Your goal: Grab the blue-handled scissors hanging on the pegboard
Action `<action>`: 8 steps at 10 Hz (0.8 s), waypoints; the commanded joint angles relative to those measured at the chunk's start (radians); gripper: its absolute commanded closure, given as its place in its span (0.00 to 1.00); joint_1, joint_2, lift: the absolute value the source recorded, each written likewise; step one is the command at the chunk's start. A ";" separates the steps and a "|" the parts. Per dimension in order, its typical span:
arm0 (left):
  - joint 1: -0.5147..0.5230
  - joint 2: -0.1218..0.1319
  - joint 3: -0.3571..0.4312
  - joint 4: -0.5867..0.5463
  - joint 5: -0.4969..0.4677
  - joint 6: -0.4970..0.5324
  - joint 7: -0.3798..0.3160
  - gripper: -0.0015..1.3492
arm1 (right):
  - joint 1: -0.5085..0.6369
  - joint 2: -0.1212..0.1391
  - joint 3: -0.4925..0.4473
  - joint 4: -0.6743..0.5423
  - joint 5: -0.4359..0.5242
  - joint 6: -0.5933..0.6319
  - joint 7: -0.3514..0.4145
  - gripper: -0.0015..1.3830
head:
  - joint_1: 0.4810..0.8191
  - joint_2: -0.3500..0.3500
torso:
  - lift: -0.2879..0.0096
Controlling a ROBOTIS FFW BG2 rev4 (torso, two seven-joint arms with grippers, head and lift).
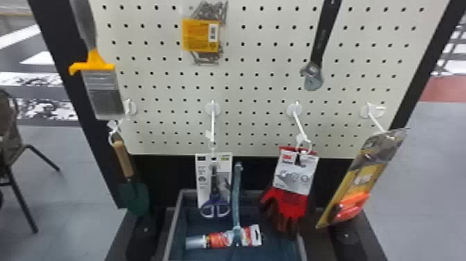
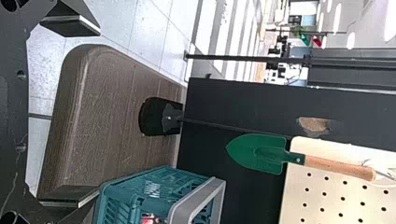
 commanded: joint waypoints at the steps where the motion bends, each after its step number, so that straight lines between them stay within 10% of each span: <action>1: -0.001 -0.003 0.000 0.000 0.001 0.001 0.000 0.08 | 0.000 0.000 0.000 0.002 0.000 0.000 0.000 0.20 | 0.20 0.50 | 0.63; 8: -0.076 0.029 -0.046 -0.052 0.033 0.064 -0.075 0.08 | 0.004 0.000 0.000 0.012 0.003 0.008 0.000 0.20 | 0.20 0.50 | 0.63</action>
